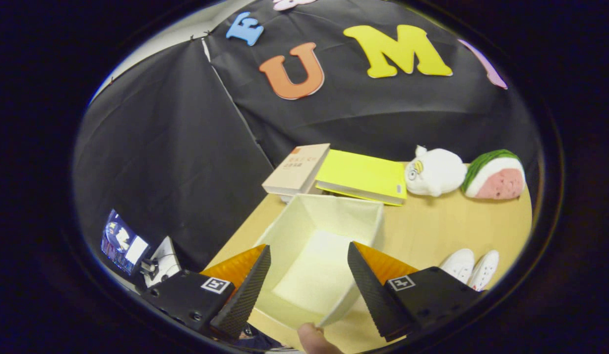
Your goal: Open the storage box then place both shoes into the box .Put the left shoe in first, then the right shoe, with the right side of both shoes facing outward in a uniform manner.
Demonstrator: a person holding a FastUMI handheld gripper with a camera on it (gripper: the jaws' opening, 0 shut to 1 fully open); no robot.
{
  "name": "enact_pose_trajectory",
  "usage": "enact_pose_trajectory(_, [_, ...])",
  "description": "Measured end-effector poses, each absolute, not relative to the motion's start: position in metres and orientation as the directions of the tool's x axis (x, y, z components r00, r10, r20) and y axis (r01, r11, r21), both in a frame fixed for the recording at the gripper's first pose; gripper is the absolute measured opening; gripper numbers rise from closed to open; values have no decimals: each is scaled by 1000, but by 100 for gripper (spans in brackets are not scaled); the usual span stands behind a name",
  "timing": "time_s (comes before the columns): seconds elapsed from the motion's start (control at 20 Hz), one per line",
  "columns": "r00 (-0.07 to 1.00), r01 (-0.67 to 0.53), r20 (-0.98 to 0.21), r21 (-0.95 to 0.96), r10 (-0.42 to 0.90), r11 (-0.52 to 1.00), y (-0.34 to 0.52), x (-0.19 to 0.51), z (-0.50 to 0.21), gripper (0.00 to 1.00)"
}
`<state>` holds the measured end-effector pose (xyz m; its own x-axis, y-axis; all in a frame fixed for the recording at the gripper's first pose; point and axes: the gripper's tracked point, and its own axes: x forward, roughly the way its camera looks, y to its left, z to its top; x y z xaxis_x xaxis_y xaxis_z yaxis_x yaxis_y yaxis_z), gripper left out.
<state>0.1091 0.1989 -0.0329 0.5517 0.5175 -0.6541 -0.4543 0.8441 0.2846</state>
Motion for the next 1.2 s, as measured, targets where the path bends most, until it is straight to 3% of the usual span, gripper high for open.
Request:
enact_pose_trajectory(0.45, [493, -253, -827, 161, 270, 954, 25, 105, -107, 100])
enact_pose_trajectory(0.9, [281, -153, -949, 99, 139, 983, -33, 92, -193, 98])
enact_pose_trajectory(1.0, [269, -130, -957, 76, 109, 989, -37, 97, -203, 92])
enact_pose_trajectory(1.2, [209, -135, -973, 69, 96, 989, -35, 100, -210, 40])
